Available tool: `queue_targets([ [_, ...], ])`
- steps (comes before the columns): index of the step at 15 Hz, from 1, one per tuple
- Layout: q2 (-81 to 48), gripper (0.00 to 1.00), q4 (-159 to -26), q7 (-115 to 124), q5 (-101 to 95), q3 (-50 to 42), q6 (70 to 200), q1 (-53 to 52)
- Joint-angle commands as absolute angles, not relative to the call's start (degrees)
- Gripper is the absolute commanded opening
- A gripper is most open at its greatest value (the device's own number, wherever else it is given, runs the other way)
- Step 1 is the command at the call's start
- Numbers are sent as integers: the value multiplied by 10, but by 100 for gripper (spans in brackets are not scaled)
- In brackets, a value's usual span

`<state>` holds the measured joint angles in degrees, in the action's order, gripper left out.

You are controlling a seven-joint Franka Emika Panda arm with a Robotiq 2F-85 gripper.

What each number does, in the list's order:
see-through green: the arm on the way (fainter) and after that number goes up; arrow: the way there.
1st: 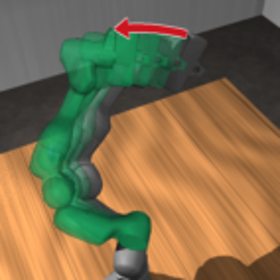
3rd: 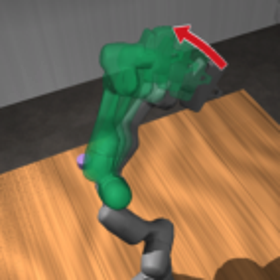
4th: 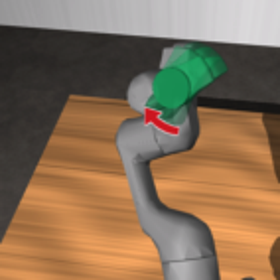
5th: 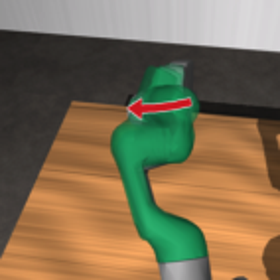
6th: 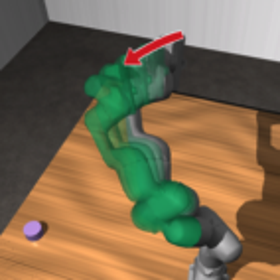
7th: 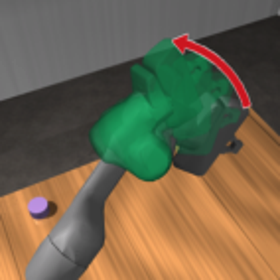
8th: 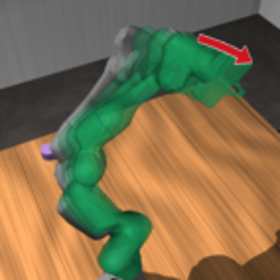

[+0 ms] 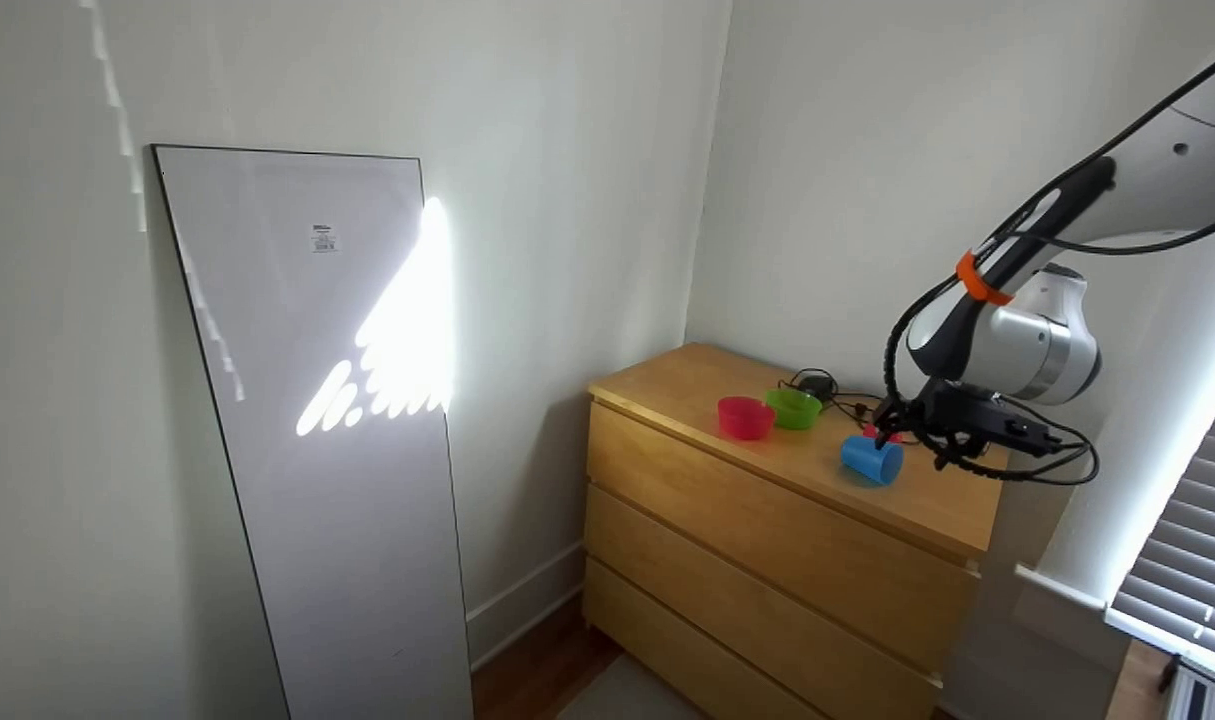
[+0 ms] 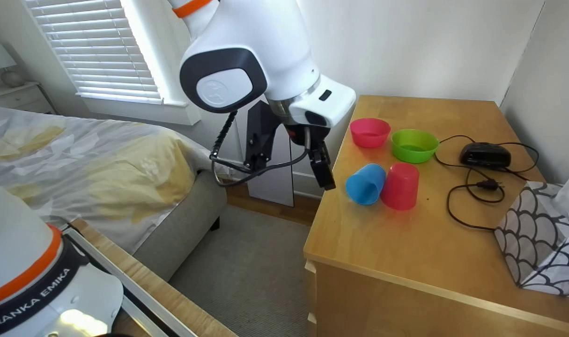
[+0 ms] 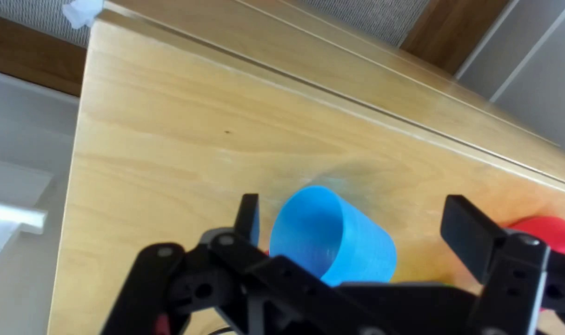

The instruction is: Put the blue cup upright

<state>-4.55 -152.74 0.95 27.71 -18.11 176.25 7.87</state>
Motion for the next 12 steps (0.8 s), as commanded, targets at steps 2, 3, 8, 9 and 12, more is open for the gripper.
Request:
queue_targets([
  [2,-118,100,-1473,-14,321,-149,1793,100],
  [3,-129,100,-1460,-19,332,-134,1795,110],
  [8,-194,100,-1400,-46,371,-41,1825,186],
  [9,-209,100,-1388,-50,373,-21,1830,206],
  [12,-253,81,-1363,-65,363,24,1848,260],
])
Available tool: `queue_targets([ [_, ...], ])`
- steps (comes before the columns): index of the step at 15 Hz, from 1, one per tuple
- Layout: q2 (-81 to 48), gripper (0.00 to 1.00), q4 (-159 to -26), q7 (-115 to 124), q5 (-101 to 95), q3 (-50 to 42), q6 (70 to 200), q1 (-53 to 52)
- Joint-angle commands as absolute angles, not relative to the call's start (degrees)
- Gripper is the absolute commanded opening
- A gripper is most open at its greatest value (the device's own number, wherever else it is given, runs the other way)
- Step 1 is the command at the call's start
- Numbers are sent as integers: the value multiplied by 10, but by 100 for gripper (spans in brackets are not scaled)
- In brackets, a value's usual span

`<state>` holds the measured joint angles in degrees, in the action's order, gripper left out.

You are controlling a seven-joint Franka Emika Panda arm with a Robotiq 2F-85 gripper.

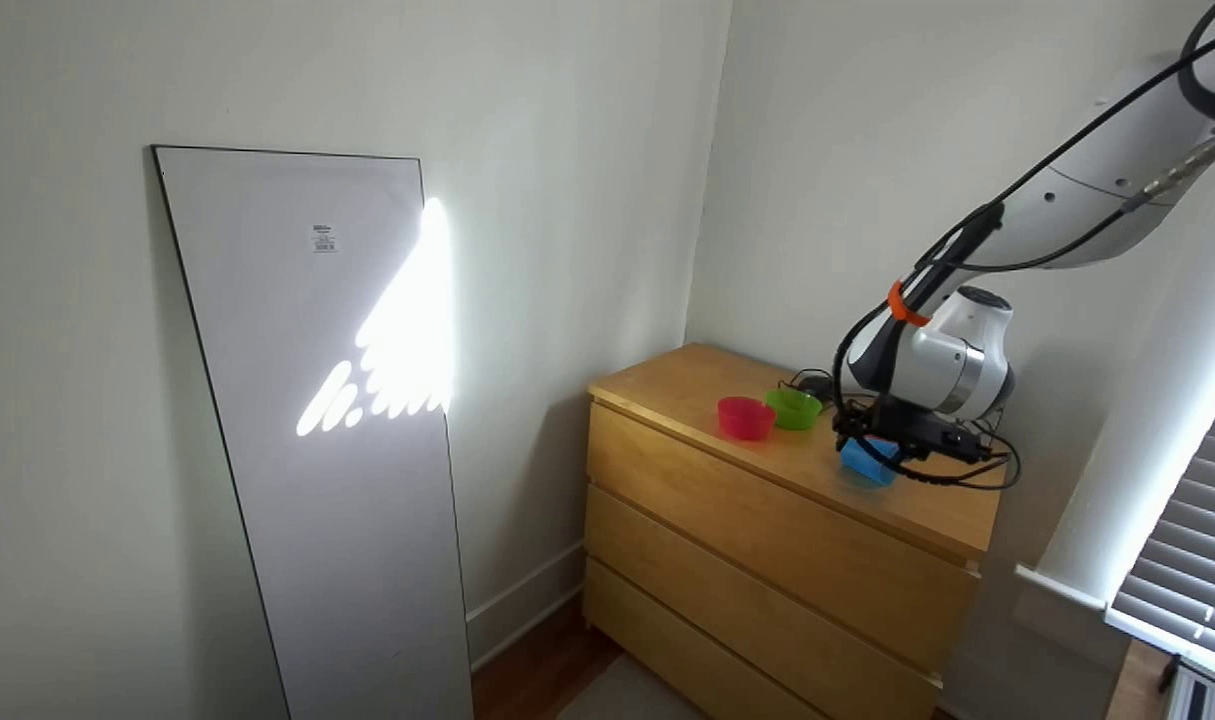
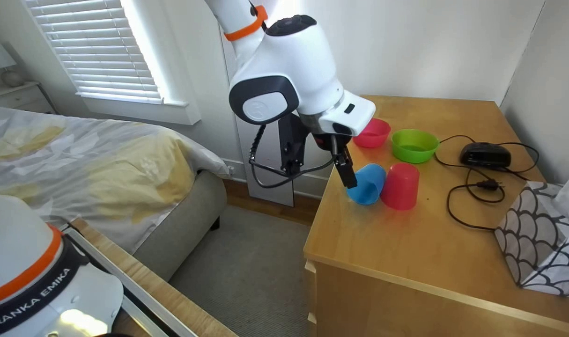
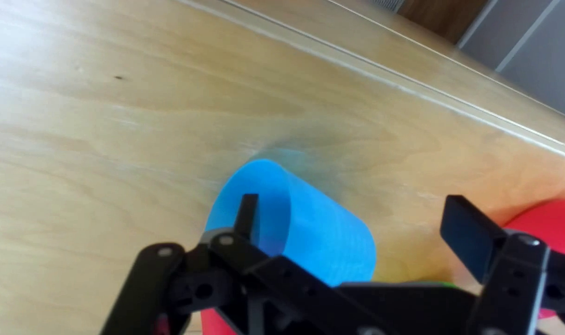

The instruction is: Put the blue cup upright

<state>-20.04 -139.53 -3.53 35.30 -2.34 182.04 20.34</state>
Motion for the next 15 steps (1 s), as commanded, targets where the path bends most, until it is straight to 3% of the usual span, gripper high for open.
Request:
queue_targets([
  [1,-263,74,-1357,-69,357,33,1852,277],
  [10,-192,4,-1389,-83,351,74,1818,336],
  [15,-78,1,-1457,-61,313,6,1746,273],
])
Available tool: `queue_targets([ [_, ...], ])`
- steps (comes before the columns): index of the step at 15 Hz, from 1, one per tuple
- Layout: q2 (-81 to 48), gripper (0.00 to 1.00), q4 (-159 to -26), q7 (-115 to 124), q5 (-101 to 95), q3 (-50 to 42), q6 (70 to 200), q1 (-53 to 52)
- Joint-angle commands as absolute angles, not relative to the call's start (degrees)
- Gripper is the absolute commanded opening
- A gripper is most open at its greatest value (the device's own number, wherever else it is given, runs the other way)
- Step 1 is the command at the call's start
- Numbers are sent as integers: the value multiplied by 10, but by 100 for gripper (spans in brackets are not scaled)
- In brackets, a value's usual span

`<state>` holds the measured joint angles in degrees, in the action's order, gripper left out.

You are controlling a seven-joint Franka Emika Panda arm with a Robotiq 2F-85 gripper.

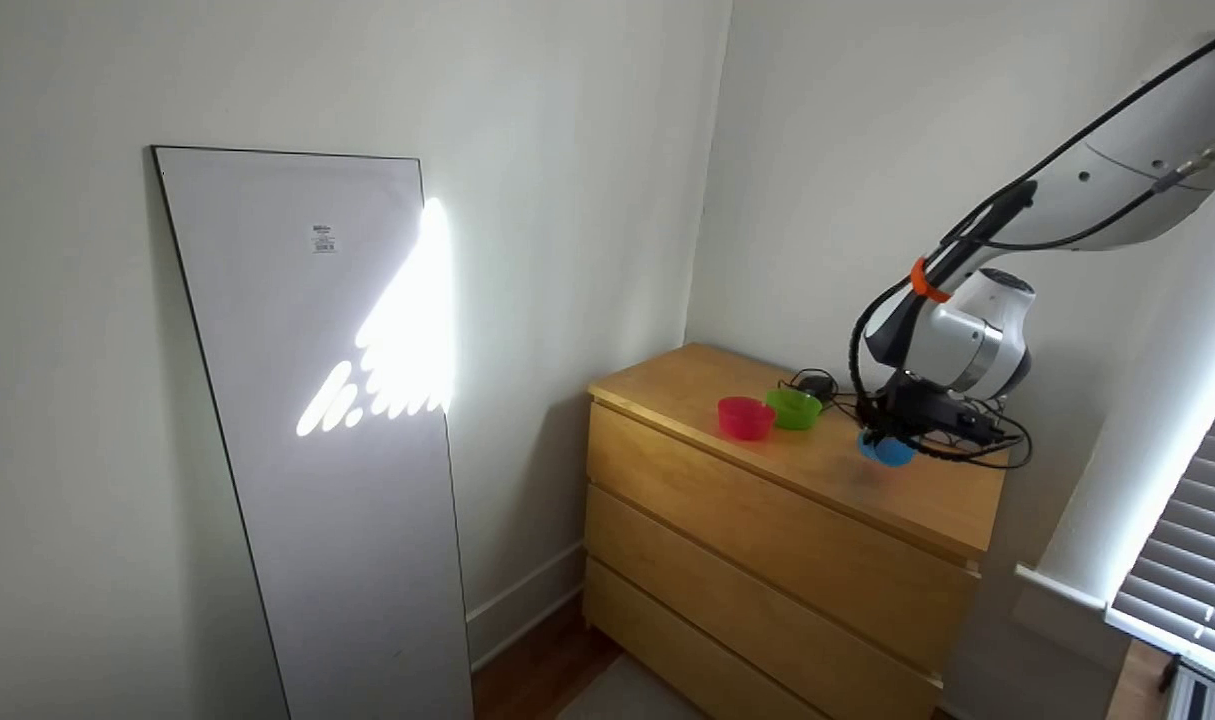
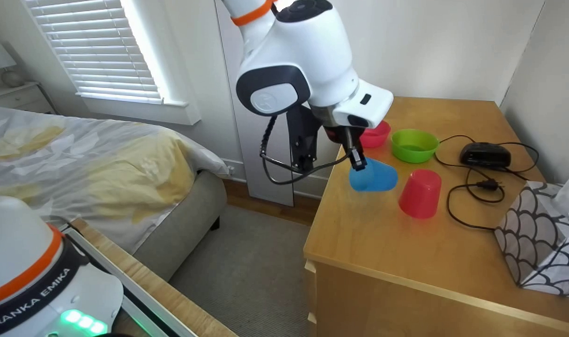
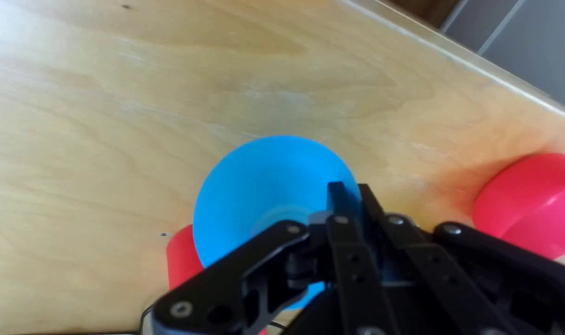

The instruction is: Put the blue cup upright

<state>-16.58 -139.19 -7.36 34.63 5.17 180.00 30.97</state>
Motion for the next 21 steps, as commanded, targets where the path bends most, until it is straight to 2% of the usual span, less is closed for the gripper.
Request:
queue_targets([
  [1,-54,1,-1479,-42,275,-28,1727,249],
  [5,-7,2,-1488,8,84,-158,1591,181],
  [8,30,2,-1455,48,-31,-157,1438,187],
  [11,44,2,-1408,26,-35,-145,1294,179],
  [12,30,7,-1427,27,-22,-153,1359,183],
  [14,39,7,-1408,27,-22,-149,1310,175],
  [17,40,7,-1405,27,-23,-148,1304,174],
  [18,39,2,-1405,27,-23,-148,1304,174],
  [21,10,2,-1359,36,-49,-149,1274,176],
])
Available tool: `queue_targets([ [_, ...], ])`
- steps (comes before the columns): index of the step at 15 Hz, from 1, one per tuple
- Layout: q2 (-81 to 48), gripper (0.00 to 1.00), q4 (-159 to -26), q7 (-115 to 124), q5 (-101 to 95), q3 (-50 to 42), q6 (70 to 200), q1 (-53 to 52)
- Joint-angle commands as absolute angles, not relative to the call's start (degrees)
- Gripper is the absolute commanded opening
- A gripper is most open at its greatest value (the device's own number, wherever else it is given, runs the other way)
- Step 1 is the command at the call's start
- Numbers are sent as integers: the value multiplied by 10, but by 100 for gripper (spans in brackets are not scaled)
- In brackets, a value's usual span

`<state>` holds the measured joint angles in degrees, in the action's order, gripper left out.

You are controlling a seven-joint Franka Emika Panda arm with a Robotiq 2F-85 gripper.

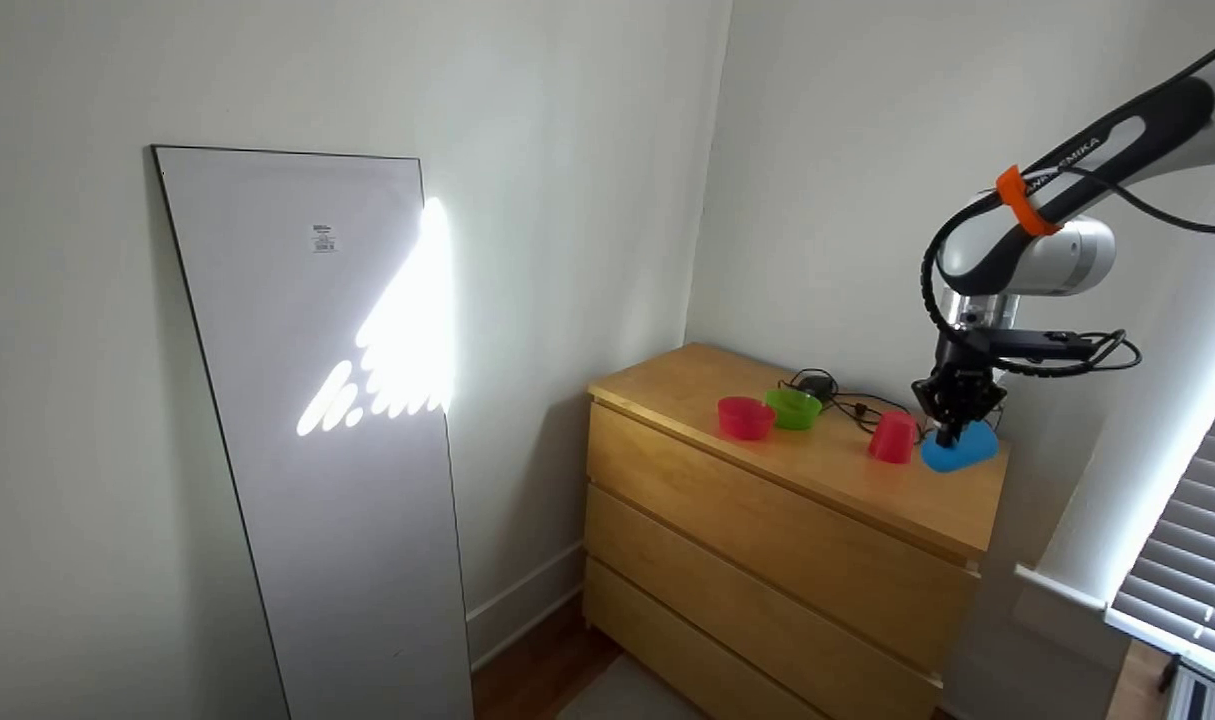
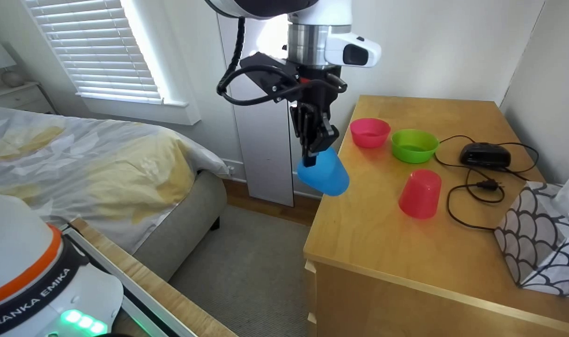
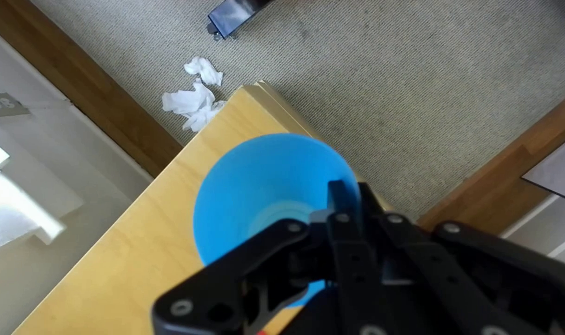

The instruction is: Put the blue cup upright

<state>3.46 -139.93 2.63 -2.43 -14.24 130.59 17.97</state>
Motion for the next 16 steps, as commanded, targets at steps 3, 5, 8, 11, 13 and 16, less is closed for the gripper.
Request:
queue_targets([
  [3,-24,2,-1302,4,-42,-154,1186,176],
  [5,-52,2,-1260,-17,-39,-154,1128,174],
  [8,-104,2,-1193,-26,-32,-150,1087,173],
  [11,-168,2,-1118,-43,-2,-141,1057,174],
  [13,-206,2,-1074,-46,28,-131,1034,176],
  [16,-264,2,-1004,-35,71,-115,995,179],
])
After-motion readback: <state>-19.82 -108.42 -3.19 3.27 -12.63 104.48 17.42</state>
